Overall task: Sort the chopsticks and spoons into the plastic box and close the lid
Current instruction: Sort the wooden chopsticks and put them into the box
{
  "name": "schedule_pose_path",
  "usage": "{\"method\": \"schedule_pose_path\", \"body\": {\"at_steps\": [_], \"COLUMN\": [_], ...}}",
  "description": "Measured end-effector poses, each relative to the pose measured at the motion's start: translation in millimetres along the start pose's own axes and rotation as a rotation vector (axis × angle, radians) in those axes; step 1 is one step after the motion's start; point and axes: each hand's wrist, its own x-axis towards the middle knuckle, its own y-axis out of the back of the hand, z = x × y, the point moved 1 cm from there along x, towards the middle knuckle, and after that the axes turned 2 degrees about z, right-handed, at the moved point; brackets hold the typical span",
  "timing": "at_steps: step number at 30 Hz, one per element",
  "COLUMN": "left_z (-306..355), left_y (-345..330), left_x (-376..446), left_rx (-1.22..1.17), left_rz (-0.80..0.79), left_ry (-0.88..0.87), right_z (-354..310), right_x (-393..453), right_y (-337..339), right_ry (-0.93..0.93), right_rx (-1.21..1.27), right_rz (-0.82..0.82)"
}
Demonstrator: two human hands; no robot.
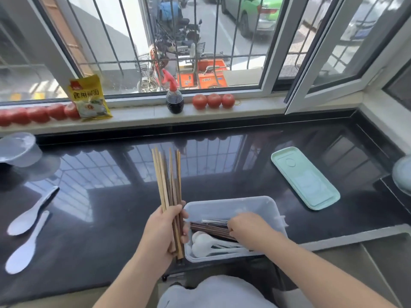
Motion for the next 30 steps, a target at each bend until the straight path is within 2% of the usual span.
{"method": "schedule_pose_path", "body": {"at_steps": [4,7,11,14,17,19,23,25,26,27,28,29,30], "left_z": [-14,-18,-21,-25,-29,-31,-29,-26,-25,-25,-25,-25,-24], "left_y": [-19,-20,-15,-20,-35,-44,-46,-36,-29,-21,-14,-8,-3], "left_x": [-6,-6,-14,-23,-29,-32,-31,-28,-26,-23,-20,-18,-17], "left_rx": [-0.011,0.011,0.045,0.048,0.079,0.136,0.16,0.127,0.12,0.113,0.104,0.095,0.082], "left_rz": [0.061,0.117,0.145,0.114,0.062,0.032,0.02,0.086,0.134,0.178,0.215,0.242,0.261], "left_ry": [0.007,0.005,-0.004,-0.014,-0.045,-0.079,-0.066,-0.06,-0.072,-0.089,-0.101,-0.102,-0.099], "right_z": [-7,1,16,12,-14,-34,-39,-17,-3,11,24,34,39], "right_x": [16,20,12,-14,-42,-53,-55,-56,-57,-56,-54,-46,-36], "right_y": [-19,-23,-13,6,31,46,58,68,74,78,78,72,62], "right_ry": [-0.044,-0.065,-0.191,-0.252,-0.085,-0.011,-0.098,-0.073,-0.04,-0.003,0.022,0.039,0.054], "right_rx": [0.014,0.169,0.76,1.085,1.495,1.653,1.745,1.808,1.762,1.614,1.353,1.022,0.673], "right_rz": [0.059,0.119,0.157,0.205,0.115,0.125,0.266,0.465,0.566,0.644,0.674,0.626,0.49]}}
